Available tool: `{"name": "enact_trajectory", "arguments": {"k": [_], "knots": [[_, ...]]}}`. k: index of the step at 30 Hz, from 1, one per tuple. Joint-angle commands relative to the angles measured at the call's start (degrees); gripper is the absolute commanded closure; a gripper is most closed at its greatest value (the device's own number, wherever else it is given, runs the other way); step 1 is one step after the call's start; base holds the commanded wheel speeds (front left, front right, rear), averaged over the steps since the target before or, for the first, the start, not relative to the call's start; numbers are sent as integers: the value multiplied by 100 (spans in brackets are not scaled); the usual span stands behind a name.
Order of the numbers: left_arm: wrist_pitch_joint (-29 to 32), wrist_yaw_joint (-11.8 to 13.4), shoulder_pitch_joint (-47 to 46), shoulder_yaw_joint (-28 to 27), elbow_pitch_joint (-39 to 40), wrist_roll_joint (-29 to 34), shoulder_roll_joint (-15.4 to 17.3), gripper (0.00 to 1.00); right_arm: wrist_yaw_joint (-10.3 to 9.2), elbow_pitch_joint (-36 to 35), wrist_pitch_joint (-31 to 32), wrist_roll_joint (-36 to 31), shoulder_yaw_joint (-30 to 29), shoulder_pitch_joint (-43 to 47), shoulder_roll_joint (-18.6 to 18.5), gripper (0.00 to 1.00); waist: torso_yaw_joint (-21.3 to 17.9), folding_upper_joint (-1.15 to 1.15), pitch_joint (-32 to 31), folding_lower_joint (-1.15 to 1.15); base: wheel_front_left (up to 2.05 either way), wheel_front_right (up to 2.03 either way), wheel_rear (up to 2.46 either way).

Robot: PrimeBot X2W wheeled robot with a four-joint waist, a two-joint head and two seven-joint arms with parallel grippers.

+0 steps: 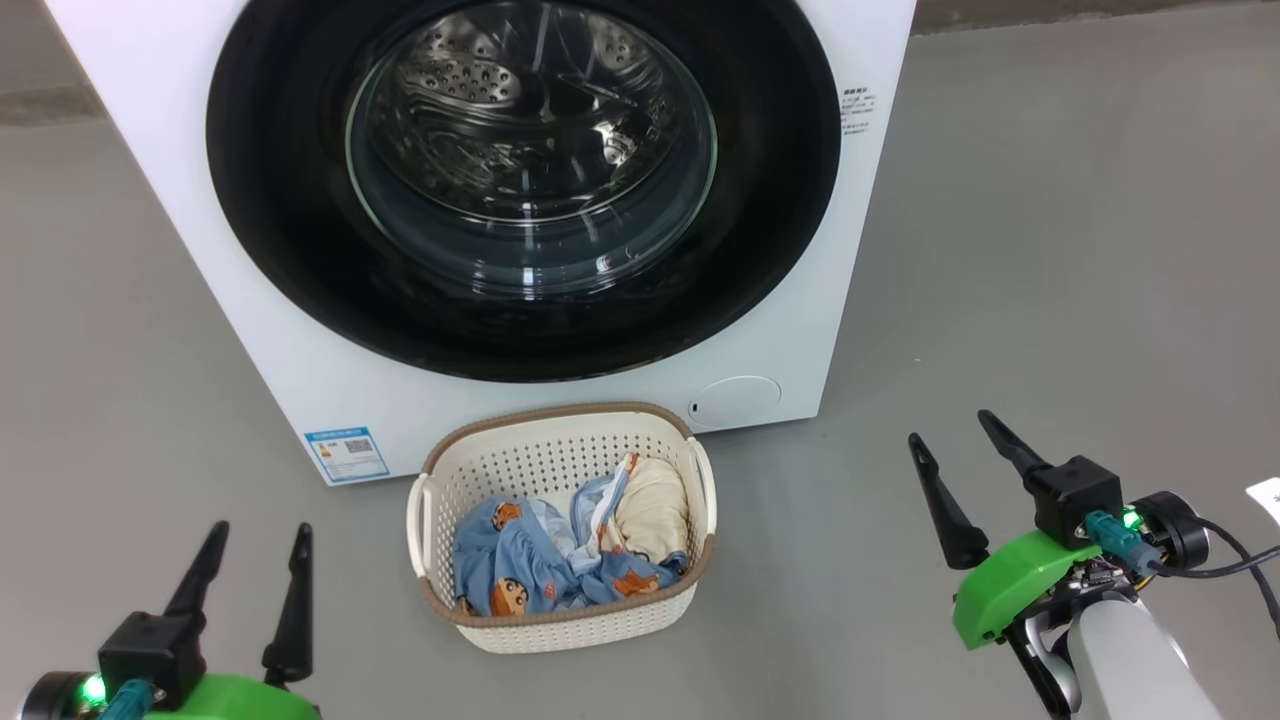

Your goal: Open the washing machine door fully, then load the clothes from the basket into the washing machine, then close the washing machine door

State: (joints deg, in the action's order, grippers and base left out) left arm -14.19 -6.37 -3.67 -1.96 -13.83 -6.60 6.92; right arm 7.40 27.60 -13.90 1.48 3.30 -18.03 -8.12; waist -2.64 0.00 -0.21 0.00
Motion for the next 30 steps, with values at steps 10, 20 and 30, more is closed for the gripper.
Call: {"name": "enact_trajectory", "arguments": {"k": [10, 20, 30], "knots": [[-81, 119, -122, -436, 5, 79, 28, 0, 9, -173, -110, 236, -140, -168, 146, 0, 24, 0, -85, 0, 0, 0, 0], [-81, 121, -80, -543, 4, 41, -20, 0, 9, -152, -110, 642, -92, -116, 135, 0, 44, 0, -78, 0, 0, 0, 0], [-81, 171, -104, -646, 7, 22, -58, 0, 9, -173, -110, 595, -57, -148, 70, 0, 44, 0, -48, 0, 0, 0, 0]]}}
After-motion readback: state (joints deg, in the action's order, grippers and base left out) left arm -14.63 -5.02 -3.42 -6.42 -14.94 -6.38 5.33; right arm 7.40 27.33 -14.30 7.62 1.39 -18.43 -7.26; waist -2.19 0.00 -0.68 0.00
